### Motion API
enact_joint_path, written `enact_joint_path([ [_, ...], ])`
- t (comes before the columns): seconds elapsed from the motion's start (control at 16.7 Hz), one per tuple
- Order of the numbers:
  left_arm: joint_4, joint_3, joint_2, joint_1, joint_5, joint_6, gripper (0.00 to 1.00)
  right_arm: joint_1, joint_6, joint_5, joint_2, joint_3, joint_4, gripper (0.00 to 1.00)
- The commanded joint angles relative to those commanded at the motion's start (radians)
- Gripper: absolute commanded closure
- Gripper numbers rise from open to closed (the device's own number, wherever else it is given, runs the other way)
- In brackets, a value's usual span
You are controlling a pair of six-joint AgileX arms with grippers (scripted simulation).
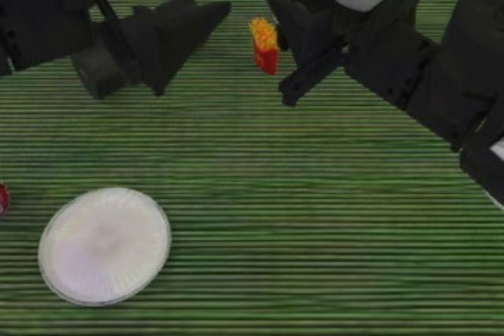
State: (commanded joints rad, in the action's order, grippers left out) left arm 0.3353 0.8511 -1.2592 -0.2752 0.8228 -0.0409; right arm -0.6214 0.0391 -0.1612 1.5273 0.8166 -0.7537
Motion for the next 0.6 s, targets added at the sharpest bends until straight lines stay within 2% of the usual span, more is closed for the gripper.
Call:
enact_joint_path([
  [0.18, 0.018, 0.049, -0.062, -0.048, -0.041, 0.004, 0.00, 0.000, 0.000, 0.000, 0.000, 0.000, 0.000, 1.00],
  [0.6, 0.081, 0.225, -0.290, -0.212, -0.200, 0.016, 0.00, 0.000, 0.000, 0.000, 0.000, 0.000, 0.000, 1.00],
])
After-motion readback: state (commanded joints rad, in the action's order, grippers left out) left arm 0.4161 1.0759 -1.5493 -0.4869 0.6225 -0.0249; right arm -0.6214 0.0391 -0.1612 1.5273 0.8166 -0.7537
